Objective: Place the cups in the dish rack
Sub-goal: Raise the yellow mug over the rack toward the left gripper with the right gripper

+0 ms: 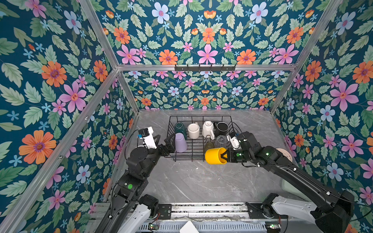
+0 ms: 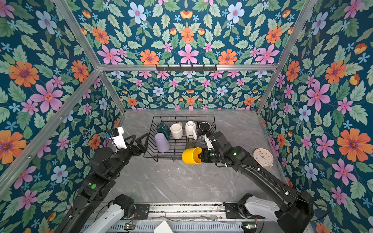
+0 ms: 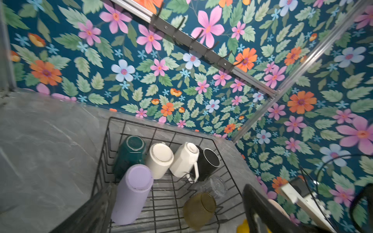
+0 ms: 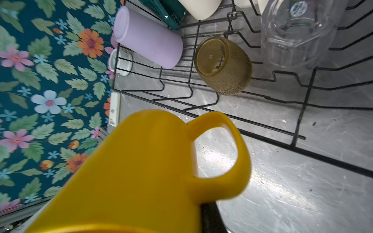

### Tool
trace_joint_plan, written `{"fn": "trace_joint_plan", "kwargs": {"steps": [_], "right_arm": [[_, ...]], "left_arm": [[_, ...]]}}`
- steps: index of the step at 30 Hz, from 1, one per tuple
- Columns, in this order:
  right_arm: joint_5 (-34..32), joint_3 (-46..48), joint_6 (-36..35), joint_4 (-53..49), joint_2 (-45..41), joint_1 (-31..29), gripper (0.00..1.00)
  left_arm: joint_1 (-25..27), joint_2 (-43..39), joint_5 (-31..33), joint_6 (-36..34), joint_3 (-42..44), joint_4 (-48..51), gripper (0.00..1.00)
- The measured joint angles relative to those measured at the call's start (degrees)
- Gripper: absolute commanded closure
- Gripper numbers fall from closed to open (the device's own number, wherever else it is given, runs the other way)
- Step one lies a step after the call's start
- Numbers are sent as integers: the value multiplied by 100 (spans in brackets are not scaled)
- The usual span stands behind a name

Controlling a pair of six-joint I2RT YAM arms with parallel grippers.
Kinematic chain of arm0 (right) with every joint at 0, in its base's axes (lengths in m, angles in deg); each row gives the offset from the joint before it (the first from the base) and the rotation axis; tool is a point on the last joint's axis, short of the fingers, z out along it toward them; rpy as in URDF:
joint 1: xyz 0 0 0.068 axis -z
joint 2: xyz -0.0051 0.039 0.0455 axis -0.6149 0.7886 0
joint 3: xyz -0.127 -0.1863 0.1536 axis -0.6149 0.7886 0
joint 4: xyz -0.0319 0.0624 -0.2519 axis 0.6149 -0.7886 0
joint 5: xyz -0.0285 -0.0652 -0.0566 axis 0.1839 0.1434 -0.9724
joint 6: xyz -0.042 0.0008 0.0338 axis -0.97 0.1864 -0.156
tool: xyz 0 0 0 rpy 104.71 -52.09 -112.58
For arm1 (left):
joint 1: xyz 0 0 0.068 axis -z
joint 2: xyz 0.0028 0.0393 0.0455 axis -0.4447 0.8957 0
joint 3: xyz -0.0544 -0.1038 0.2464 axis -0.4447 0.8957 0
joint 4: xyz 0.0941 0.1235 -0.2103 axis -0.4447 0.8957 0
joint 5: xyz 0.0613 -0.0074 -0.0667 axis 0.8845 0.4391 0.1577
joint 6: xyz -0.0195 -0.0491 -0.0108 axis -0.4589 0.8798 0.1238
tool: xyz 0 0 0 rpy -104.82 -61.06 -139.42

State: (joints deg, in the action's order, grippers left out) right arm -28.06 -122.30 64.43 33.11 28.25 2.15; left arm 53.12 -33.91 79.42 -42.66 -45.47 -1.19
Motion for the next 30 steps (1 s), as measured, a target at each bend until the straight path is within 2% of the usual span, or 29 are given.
{"fn": "trace_joint_plan", "kwargs": {"steps": [4, 10, 16, 22, 30], "right_arm": [[455, 146, 170, 455, -87, 369, 100], [855, 129, 269, 977, -94, 564, 100], [1226, -144, -81, 1493, -11, 575, 100], [1827, -282, -361, 2072, 140, 570, 100], [2312, -345, -584, 2516, 236, 321, 100]], "left_arm": [[0, 380, -1010, 199, 133, -490, 1], [0, 903, -2573, 776, 481, -1576, 2], [0, 1178, -3731, 1425, 809, -2826, 2], [0, 1381, -4378, 1941, 951, -3676, 3], [0, 1508, -4771, 2304, 1040, -4378, 2]]}}
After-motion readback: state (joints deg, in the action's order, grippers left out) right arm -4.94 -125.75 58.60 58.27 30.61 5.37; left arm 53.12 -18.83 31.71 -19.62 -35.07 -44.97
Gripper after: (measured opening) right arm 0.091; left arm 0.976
